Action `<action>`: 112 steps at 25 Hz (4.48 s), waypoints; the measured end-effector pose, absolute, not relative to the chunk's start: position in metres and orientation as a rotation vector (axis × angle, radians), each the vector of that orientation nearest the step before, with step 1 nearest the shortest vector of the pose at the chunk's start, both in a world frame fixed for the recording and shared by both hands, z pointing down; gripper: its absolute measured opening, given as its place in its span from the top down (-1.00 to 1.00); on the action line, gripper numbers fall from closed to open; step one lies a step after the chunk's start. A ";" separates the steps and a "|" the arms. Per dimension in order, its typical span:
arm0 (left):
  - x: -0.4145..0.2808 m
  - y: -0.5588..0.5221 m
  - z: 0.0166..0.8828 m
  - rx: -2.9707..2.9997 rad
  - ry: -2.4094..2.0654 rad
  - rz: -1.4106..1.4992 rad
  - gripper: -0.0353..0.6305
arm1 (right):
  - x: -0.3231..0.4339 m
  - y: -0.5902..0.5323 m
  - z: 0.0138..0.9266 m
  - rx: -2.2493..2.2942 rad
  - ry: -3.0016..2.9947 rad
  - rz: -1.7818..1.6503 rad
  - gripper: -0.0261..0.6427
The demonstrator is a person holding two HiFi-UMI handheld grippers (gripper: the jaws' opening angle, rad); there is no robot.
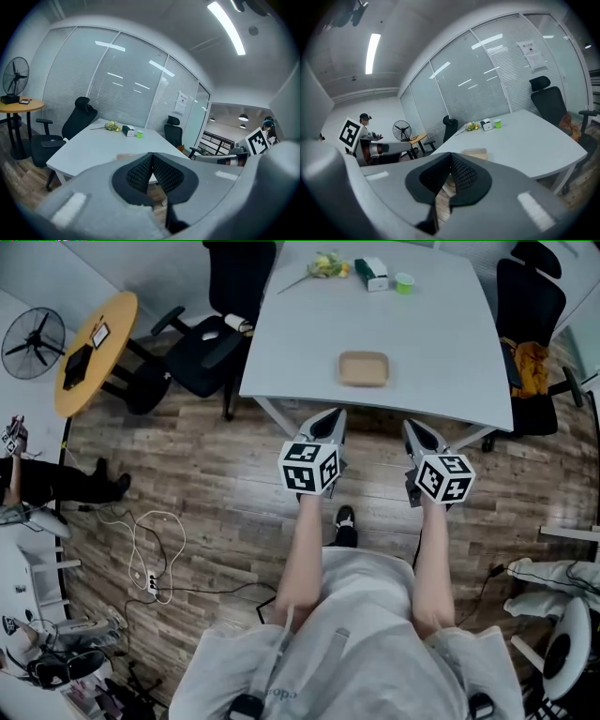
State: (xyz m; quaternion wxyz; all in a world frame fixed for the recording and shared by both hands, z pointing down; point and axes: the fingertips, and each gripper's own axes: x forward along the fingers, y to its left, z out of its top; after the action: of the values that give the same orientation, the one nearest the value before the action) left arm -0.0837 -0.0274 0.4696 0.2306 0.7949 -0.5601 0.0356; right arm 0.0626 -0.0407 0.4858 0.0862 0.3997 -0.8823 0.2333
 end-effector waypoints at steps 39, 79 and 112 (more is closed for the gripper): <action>-0.138 -0.144 0.507 2.116 -1.599 0.157 0.88 | 0.024 -0.146 0.528 1.178 -2.492 0.689 0.91; -0.127 -0.262 0.651 1.857 -1.491 0.442 0.32 | 0.014 -0.272 0.647 0.976 -2.309 0.897 0.47; -0.115 -0.246 0.683 1.800 -1.393 0.460 0.18 | 0.008 -0.259 0.679 0.923 -2.212 0.905 0.26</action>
State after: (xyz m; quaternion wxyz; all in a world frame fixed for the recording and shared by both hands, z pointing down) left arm -0.1151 -0.2463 0.6827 0.3985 0.7109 -0.5504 0.1817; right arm 0.0085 -0.2590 0.6795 0.2859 0.3454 -0.8273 0.3384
